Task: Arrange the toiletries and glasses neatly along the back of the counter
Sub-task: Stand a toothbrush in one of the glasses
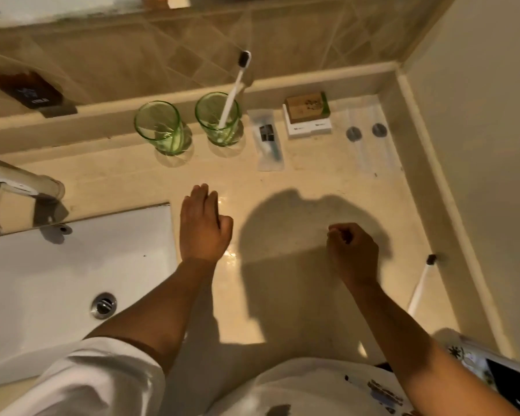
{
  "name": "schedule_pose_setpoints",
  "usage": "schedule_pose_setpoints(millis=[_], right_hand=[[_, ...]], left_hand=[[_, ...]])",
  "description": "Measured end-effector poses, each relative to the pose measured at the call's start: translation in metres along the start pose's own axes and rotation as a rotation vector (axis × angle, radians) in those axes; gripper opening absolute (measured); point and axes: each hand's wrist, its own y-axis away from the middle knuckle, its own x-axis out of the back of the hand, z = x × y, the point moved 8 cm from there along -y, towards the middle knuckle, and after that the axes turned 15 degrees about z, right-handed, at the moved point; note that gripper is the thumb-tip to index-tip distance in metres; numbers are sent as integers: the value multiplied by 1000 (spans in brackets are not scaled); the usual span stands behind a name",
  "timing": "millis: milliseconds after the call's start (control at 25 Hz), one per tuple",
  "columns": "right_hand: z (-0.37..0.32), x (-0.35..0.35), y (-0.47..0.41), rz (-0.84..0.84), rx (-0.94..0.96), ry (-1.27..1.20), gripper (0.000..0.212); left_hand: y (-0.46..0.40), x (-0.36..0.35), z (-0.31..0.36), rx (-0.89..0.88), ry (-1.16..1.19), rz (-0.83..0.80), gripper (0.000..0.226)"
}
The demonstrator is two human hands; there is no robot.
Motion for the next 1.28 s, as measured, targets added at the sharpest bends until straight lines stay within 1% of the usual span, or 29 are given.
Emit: schedule_pose_setpoints(millis=[80, 160, 240, 320, 360, 400, 480, 600, 680, 760, 800, 880, 1000, 1040, 1160, 1200, 1280], right_hand=[[28, 40, 11, 116, 55, 35, 13], [61, 83, 17, 295, 40, 77, 18], [97, 117, 14, 437, -82, 113, 23], [133, 136, 7, 477, -291, 129, 35], [147, 139, 4, 458, -364, 157, 38], [155, 139, 1, 423, -388, 198, 38], [155, 134, -3, 365, -364, 265, 33], [141, 122, -7, 331, -298, 281, 23], [128, 107, -7, 267, -242, 271, 19], [113, 87, -4, 198, -191, 234, 20], [102, 75, -2, 160, -159, 202, 20], [72, 49, 2, 82, -91, 122, 19], [6, -4, 7, -71, -5, 16, 11], [-17, -23, 7, -121, -11, -32, 9], [-87, -74, 7, -268, -155, -266, 4], [-111, -86, 5, -298, -172, -339, 5], [-158, -109, 1, -325, -129, -415, 8]], left_hand=[[2, 0, 4, -30, -3, 22, 50], [7, -3, 13, -167, 2, 21, 45], [11, -5, 21, -297, 17, 40, 42], [11, -5, 22, -302, 26, 54, 41], [11, -5, 21, -285, 21, 57, 41], [11, -5, 19, -272, 15, 58, 41], [12, -5, 19, -265, 20, 57, 40], [12, -4, 18, -232, 35, 53, 38], [11, 3, 10, -107, 31, 79, 38], [7, 12, -4, 72, 22, 106, 41], [6, 15, -9, 127, 17, 113, 44], [7, 14, -7, 151, 11, 92, 47], [4, 12, -10, 188, 29, 77, 48], [4, 12, -13, 214, 41, 80, 48], [1, 10, -20, 246, 52, 83, 46], [0, 9, -20, 239, 40, 77, 46], [-2, 7, -21, 230, 5, 56, 47]])
